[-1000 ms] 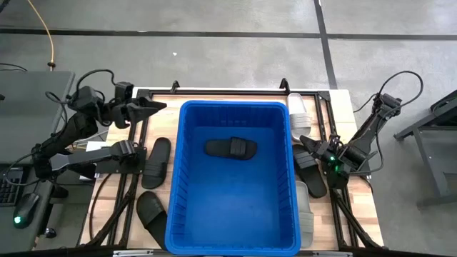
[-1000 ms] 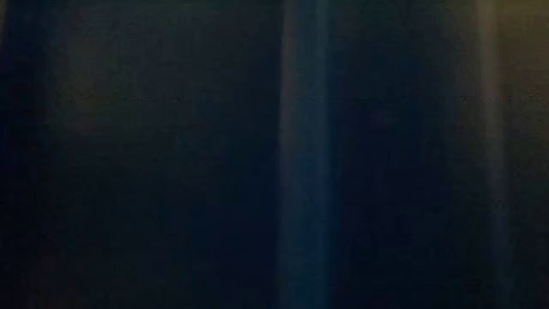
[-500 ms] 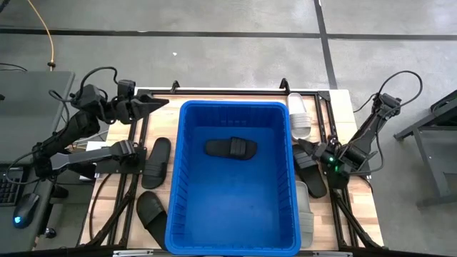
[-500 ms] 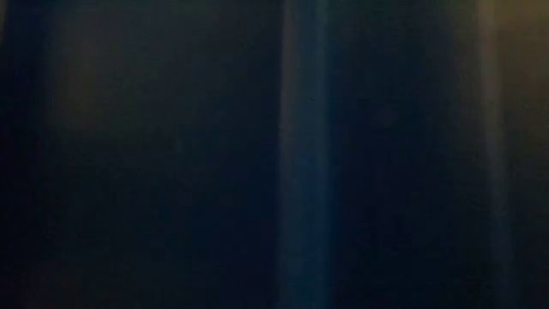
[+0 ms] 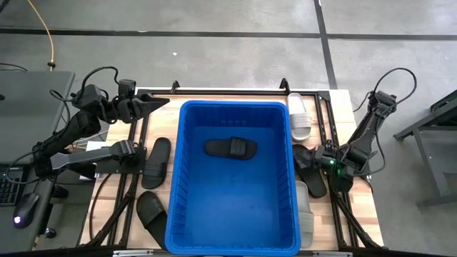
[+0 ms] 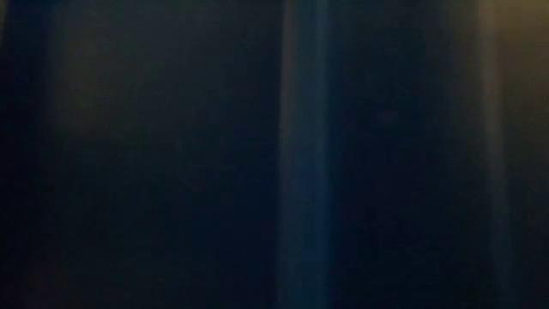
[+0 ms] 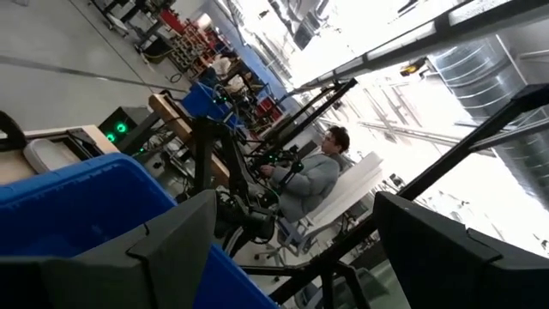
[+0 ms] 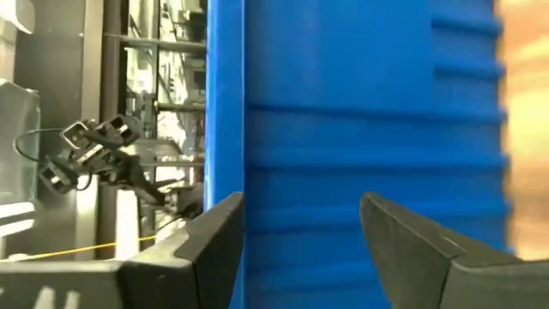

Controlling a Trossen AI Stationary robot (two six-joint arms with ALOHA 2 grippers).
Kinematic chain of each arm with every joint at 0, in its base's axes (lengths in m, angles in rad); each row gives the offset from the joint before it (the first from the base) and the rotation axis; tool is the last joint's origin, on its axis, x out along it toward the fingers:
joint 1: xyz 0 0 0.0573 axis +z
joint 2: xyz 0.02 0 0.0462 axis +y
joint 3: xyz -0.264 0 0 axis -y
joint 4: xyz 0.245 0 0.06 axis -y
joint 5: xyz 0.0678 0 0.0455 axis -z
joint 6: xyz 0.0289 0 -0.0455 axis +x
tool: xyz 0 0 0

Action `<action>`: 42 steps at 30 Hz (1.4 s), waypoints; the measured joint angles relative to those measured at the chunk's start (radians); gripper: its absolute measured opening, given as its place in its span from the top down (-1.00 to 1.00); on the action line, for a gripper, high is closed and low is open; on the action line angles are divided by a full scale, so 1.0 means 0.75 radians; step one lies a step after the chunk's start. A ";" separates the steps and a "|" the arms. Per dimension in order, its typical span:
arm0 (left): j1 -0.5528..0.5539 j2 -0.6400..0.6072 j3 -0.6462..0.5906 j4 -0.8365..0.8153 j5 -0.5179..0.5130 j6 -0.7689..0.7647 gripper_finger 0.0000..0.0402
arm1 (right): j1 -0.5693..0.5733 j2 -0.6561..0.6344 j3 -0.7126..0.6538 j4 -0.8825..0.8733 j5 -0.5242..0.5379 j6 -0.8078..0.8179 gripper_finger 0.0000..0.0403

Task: Pick and place slides into bin
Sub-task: Put the right black slide in the bin

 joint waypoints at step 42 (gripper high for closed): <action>-0.001 0.104 -0.001 0.041 -0.032 -0.023 -0.51 | -0.089 -0.018 0.573 0.031 0.184 -1.685 -0.09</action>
